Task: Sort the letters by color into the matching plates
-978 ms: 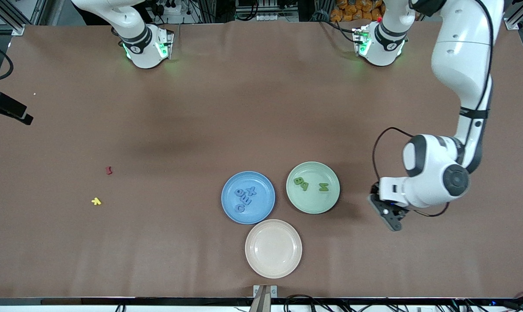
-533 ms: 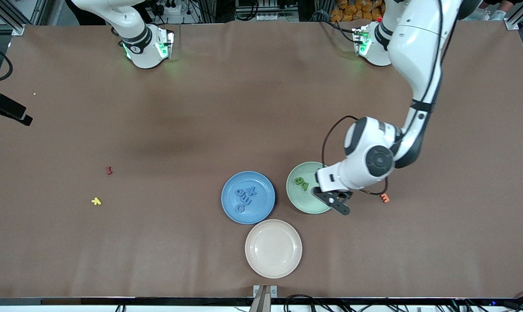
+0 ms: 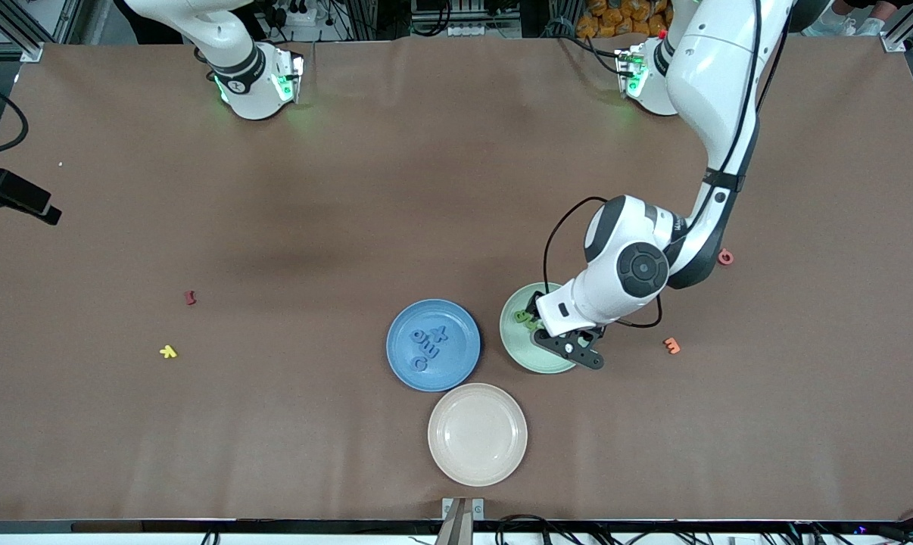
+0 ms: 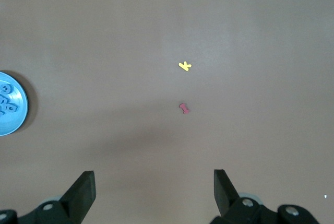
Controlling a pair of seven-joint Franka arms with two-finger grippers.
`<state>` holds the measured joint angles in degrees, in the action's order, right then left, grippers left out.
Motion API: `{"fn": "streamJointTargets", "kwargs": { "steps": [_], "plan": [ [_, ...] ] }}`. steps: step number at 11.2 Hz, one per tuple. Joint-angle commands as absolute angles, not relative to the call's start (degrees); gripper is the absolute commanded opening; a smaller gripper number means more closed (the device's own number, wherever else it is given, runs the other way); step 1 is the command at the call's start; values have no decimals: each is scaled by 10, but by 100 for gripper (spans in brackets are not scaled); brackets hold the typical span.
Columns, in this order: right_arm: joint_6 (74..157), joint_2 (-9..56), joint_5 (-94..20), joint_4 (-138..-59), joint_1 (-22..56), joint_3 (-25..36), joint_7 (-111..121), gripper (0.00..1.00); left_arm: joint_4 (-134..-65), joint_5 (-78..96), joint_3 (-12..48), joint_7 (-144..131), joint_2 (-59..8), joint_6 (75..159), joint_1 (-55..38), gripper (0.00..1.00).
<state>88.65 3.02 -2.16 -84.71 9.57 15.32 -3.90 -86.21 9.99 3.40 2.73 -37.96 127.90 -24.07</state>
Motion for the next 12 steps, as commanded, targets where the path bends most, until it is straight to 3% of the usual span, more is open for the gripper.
{"fn": "streamJointTargets", "kwargs": {
  "steps": [1,5,8,12],
  "plan": [
    [888,30,-14,-846,95,151,-47,100,-870,98,31,-11,-306,1187,-232,100],
    [888,29,-18,-846,87,149,-43,100,-871,44,-4,-98,-200,1077,-207,100],
    [889,30,-15,-846,16,69,-44,100,-871,-1,24,-98,-141,1014,-137,100],
    [889,31,-14,-845,18,68,-47,100,-872,-1,74,-98,-77,965,-35,100]
  ]
}}
